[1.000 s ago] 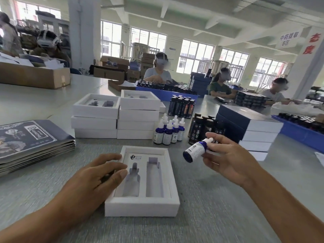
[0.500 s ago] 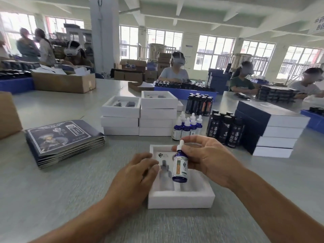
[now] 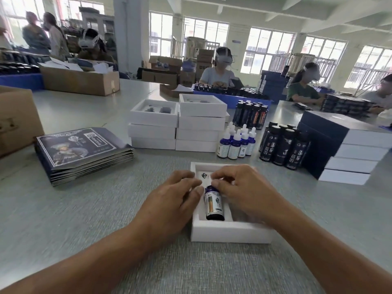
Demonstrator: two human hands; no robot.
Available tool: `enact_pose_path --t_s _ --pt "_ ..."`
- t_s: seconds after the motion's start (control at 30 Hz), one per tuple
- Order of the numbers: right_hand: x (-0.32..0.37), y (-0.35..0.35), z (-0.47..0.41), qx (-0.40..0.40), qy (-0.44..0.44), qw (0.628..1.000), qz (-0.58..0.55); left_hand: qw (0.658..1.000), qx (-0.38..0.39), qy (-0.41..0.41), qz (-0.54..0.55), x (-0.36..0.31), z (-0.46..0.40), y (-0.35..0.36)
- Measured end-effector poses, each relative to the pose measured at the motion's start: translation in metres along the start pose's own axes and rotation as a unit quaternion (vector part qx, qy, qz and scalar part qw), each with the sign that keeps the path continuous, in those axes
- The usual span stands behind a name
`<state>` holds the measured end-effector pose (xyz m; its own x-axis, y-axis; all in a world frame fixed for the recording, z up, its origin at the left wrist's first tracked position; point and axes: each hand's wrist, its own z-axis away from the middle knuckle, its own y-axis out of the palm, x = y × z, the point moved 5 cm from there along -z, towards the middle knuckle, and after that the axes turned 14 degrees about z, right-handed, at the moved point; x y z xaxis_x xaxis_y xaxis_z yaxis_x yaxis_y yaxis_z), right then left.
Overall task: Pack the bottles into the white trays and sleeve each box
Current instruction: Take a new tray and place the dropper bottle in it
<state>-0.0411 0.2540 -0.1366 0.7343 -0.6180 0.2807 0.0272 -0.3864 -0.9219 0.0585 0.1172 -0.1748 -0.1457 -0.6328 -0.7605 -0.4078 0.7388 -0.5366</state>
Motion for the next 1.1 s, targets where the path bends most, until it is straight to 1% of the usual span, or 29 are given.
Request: enact_pose_path --t_s 0.07,0.2,0.37,0.53,0.63,0.7,0.77,0.83,0.9,0.97,1.03,1.1 --pt "0.003 0.002 0.001 0.017 -0.026 0.998 0.047 1.000 0.000 0.000 0.002 0.001 0.000 0.000" --pt "0.005 0.001 0.002 0.020 -0.048 0.996 0.070 1.000 0.000 -0.003 -0.003 0.002 0.000 0.000" --pt "-0.003 0.004 0.009 0.110 -0.068 0.990 0.051 1.000 0.006 -0.005 0.000 0.002 0.000 0.001" --pt "0.005 0.007 0.008 0.147 -0.107 0.973 0.145 1.000 0.002 -0.008 -0.011 0.003 0.000 0.002" --pt "0.003 0.013 0.013 0.173 -0.096 0.960 0.196 1.000 0.002 -0.011 -0.016 0.004 0.000 0.003" --pt "0.003 0.016 0.018 0.172 -0.083 0.955 0.226 1.000 0.001 -0.012 -0.018 0.005 0.000 0.003" --pt "0.004 0.016 0.020 0.162 -0.076 0.956 0.234 1.000 0.000 -0.008 -0.017 0.005 0.001 0.003" --pt "0.006 0.014 0.021 0.143 -0.075 0.962 0.220 1.000 -0.002 -0.003 -0.005 0.005 0.001 0.002" --pt "0.005 0.007 0.023 0.091 -0.077 0.981 0.155 1.000 -0.003 0.000 0.022 0.003 0.002 0.001" --pt "-0.005 -0.005 0.022 0.008 -0.055 0.997 0.051 0.999 -0.002 0.001 0.035 0.003 0.001 0.000" --pt "-0.030 -0.020 0.016 -0.089 0.011 0.996 -0.014 0.999 0.001 -0.006 0.040 0.002 0.000 -0.001" --pt "-0.070 -0.031 0.010 -0.161 0.113 0.978 -0.064 0.999 0.001 -0.013 0.047 0.004 0.000 -0.001"
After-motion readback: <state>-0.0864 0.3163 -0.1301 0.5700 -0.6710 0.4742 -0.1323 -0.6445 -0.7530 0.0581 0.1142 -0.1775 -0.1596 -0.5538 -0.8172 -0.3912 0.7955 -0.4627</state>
